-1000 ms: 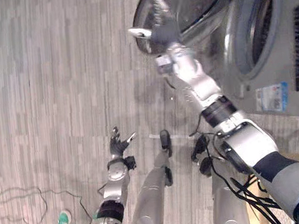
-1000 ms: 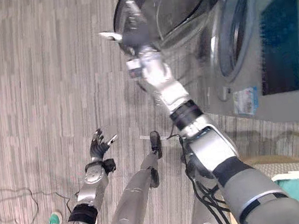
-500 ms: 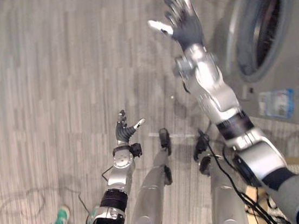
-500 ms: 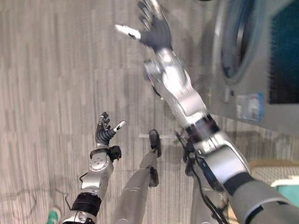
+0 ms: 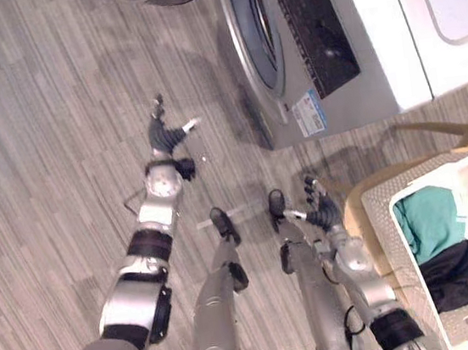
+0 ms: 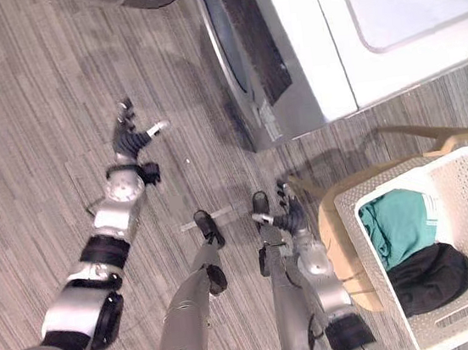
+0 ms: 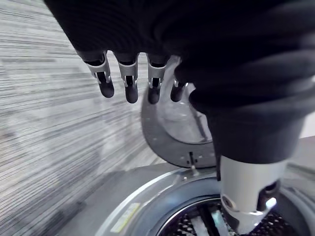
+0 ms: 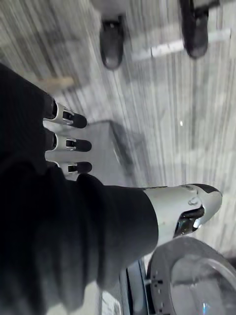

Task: Pick up the laundry basket with both hands and put the clothes into the washing machine.

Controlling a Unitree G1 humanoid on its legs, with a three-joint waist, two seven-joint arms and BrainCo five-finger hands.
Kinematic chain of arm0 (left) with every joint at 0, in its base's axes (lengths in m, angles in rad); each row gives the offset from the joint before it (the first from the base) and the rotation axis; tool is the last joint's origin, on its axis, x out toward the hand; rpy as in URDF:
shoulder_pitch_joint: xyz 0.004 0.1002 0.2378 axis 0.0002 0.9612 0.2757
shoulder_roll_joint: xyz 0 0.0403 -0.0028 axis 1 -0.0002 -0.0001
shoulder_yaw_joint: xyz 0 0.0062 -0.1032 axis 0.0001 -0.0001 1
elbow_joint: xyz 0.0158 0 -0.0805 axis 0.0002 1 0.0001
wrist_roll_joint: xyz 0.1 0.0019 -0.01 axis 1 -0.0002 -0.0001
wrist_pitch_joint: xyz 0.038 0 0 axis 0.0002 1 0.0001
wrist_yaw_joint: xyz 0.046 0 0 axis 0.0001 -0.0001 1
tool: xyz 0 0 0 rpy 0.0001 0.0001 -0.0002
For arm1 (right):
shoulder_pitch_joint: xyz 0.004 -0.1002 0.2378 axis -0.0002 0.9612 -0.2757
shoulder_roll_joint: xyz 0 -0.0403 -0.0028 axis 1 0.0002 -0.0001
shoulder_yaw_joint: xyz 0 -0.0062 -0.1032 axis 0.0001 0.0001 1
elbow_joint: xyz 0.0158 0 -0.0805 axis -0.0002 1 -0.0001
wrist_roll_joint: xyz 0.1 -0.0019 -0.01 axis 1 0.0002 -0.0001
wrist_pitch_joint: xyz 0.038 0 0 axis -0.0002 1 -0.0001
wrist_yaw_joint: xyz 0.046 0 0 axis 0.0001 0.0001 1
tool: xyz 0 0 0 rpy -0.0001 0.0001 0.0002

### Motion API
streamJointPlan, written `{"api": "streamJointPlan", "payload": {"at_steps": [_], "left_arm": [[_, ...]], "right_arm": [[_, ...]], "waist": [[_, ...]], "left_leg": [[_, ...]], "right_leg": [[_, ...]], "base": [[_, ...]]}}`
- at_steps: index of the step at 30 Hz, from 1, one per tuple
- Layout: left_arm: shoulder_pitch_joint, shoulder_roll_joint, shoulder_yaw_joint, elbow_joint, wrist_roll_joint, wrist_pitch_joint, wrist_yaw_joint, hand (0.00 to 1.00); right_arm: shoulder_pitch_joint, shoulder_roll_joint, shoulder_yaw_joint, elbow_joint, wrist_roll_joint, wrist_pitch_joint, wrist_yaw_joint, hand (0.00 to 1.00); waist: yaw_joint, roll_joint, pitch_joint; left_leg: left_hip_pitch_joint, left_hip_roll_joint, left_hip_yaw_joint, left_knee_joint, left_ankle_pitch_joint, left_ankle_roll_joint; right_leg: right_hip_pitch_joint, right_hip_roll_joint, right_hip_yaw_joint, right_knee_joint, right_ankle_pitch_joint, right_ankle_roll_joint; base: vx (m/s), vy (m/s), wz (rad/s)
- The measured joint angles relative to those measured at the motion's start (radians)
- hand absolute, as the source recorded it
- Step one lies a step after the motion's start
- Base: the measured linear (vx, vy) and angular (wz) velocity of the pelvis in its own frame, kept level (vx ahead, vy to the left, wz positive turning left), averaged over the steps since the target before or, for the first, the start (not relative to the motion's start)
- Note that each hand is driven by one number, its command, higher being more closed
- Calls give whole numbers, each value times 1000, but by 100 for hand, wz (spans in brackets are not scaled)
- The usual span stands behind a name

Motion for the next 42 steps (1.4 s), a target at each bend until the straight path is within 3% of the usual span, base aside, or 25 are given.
{"api": "streamJointPlan", "payload": {"at_steps": [5, 11, 17, 27, 35, 39, 42], "left_arm": [[-105, 111, 72, 10, 31, 7, 4, 0], [-135, 140, 171, 50, 28, 31, 25, 0], [-133, 151, 243, 55, 28, 48, 34, 0], [-126, 175, 282, 67, 29, 73, 42, 0], [-134, 235, 283, 52, 27, 69, 66, 0], [-117, 234, 282, 34, 27, 59, 70, 0], [1, 197, 281, -13, 26, 33, 63, 0]], "right_arm": [[39, 1, -64, -22, -12, -5, -9, 0], [93, 24, -101, -163, 14, -34, -24, 0], [118, 38, -103, -222, 43, -51, -25, 0], [144, 33, -109, -246, 84, -51, -18, 0], [187, 13, -112, -285, 111, -71, -16, 0], [188, 8, -113, -288, 112, -71, -16, 0], [186, 1, -113, -291, 111, -69, -17, 0]], "waist": [[-18, -21, 10], [-12, -34, 16], [10, -34, 16], [11, -38, 14], [10, -39, 13], [12, -40, 12], [8, -41, 12]], "left_leg": [[-107, 37, 18, 129, -70, 19], [-191, 78, 9, 240, -132, 24], [-201, 84, -4, 250, -136, 24], [-199, 83, -25, 251, -139, 18], [-179, 83, -34, 251, -135, 23], [-156, 78, -39, 250, -135, 23], [-109, 72, -37, 250, -135, 24]], "right_leg": [[-45, 8, 25, -37, 39, 7], [-77, 22, 22, -43, 45, 7], [-78, 26, 17, -41, 45, 7], [-61, 22, -7, -40, 44, 6], [-36, 22, -23, -40, 43, 6], [-19, 18, -29, -24, 27, 2], [11, 13, -27, 6, 3, 3]], "base": [[43, 10, -18], [49, -1, -7], [37, -23, 3], [-2, -41, 6], [19, -51, 3], [12, -51, 6], [41, -49, 2]]}}
